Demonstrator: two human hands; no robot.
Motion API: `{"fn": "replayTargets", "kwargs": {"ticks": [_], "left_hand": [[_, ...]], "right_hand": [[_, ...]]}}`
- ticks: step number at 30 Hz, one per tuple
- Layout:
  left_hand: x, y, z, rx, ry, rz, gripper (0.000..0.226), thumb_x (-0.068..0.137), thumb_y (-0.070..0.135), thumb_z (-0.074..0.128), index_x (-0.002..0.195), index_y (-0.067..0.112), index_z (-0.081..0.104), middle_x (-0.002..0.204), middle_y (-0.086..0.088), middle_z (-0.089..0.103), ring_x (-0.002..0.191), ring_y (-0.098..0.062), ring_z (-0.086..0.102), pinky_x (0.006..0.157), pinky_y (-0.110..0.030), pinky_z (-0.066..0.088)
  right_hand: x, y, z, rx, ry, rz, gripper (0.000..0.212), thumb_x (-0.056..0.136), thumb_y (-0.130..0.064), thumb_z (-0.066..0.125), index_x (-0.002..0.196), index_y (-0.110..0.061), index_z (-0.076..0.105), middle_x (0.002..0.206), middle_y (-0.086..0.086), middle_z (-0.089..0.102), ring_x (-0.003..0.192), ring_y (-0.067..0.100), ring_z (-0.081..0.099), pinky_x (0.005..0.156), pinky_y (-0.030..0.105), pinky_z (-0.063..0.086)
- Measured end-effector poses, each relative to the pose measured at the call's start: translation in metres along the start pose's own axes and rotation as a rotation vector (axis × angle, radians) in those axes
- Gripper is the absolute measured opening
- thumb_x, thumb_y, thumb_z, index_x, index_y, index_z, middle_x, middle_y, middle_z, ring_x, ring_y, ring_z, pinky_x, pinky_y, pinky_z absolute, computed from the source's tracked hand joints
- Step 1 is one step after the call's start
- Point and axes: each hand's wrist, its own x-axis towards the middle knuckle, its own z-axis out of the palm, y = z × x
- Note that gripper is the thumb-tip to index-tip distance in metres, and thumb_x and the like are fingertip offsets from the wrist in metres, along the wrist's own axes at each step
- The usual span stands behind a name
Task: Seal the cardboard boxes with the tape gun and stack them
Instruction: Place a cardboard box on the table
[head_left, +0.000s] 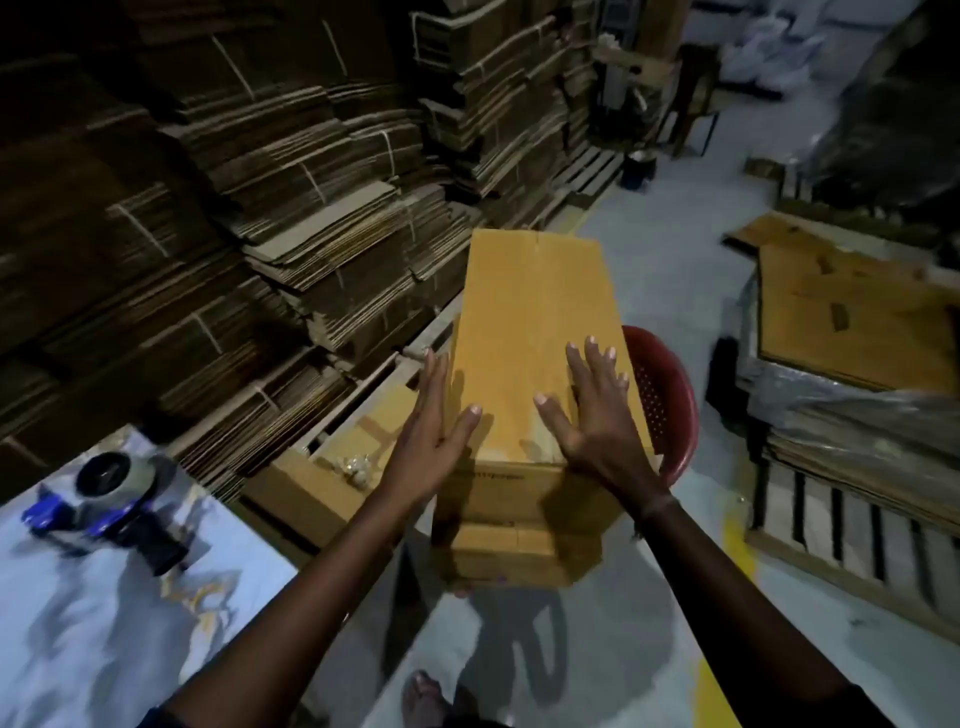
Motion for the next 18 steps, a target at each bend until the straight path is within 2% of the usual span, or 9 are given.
{"fn": "replayTargets", "kwargs": {"ticks": [3,5,7,10,15,18], "left_hand": [[0.038,-0.006,0.001,0.05,-0.037,-0.068,0.088,0.103,0.052,0.056,0.163,0.041,-0.007,0.171,0.02,-0.012,0.157,-0.006,0.002,0.127,-0.043,0.019],[0.06,-0.004,0.004,0.066,-0.076,-0.083,0.088,0.102,0.049,0.058,0.164,0.041,-0.005,0.171,0.017,-0.012,0.153,-0.001,0.004,0.12,-0.031,0.017],[0.075,-0.004,0.008,0.095,-0.096,-0.087,0.089,0.101,0.046,0.06,0.163,0.039,-0.004,0.172,0.014,-0.01,0.148,0.0,0.007,0.114,-0.027,0.016],[0.094,-0.01,0.01,0.101,-0.114,-0.108,0.093,0.1,0.045,0.063,0.165,0.033,-0.004,0.173,0.009,-0.012,0.155,-0.008,0.004,0.112,-0.027,0.016],[0.122,-0.02,0.017,0.122,-0.119,-0.174,0.098,0.098,0.047,0.065,0.165,0.031,-0.004,0.173,0.007,-0.013,0.159,-0.013,0.0,0.121,-0.033,0.016],[0.134,-0.02,0.021,0.087,-0.087,-0.228,0.101,0.096,0.051,0.067,0.165,0.033,-0.003,0.172,0.013,-0.001,0.157,-0.01,0.009,0.124,-0.038,0.023]], "right_hand": [[0.025,0.012,-0.001,-0.112,-0.009,0.069,0.084,0.1,-0.065,0.05,0.167,-0.027,0.016,0.175,-0.001,-0.003,0.16,0.023,-0.014,0.127,0.055,-0.01],[0.043,0.022,0.0,-0.155,-0.031,0.078,0.085,0.099,-0.069,0.047,0.167,-0.029,0.013,0.175,0.0,-0.006,0.16,0.025,-0.016,0.125,0.059,-0.012],[0.056,0.031,0.0,-0.188,-0.057,0.087,0.087,0.097,-0.073,0.043,0.167,-0.031,0.011,0.175,0.001,-0.007,0.159,0.028,-0.018,0.123,0.062,-0.013],[0.073,0.043,0.001,-0.199,-0.072,0.117,0.091,0.094,-0.077,0.042,0.166,-0.031,0.013,0.175,0.004,-0.007,0.159,0.032,-0.018,0.122,0.066,-0.012],[0.101,0.073,0.002,-0.189,-0.113,0.163,0.097,0.091,-0.074,0.057,0.166,-0.03,0.015,0.174,0.007,-0.013,0.158,0.034,-0.019,0.121,0.066,-0.006],[0.117,0.088,-0.005,-0.109,-0.135,0.182,0.107,0.086,-0.073,0.066,0.167,-0.026,0.014,0.174,0.01,-0.014,0.159,0.035,-0.015,0.125,0.061,0.008]]}}
